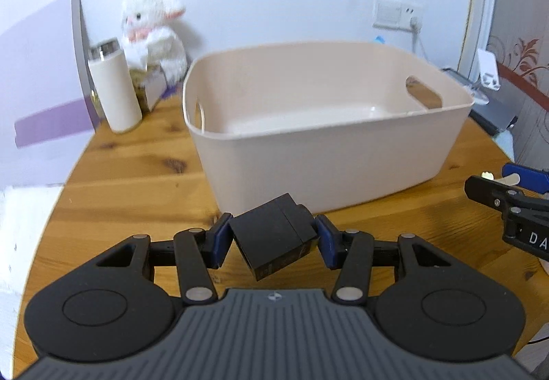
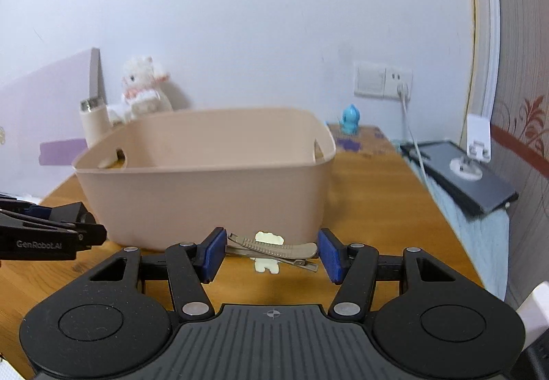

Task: Organize objects
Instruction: 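Lift cube box and clip over the basket and open both tools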

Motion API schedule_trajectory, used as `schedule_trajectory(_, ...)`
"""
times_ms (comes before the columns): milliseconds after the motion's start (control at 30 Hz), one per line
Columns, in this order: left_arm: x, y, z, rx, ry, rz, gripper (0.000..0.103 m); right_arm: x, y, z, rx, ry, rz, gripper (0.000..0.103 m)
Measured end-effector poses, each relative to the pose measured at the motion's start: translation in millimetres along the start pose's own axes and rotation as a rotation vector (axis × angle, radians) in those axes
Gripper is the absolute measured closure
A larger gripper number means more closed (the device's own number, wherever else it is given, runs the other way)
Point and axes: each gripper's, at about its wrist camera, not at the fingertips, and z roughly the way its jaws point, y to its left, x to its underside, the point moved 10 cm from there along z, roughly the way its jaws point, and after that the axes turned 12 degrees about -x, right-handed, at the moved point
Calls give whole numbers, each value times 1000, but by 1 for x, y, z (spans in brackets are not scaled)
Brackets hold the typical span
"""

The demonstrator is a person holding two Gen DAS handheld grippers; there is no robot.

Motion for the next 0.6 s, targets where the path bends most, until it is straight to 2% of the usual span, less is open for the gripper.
schedule_trajectory(367, -39, -3, -26, 37, -99, 4, 49, -50, 12, -21, -4, -122, -39, 48)
schedule_trajectory(600, -69, 3, -25, 33, -137, -11, 50, -84, 18, -14, -7, -176, -55, 48)
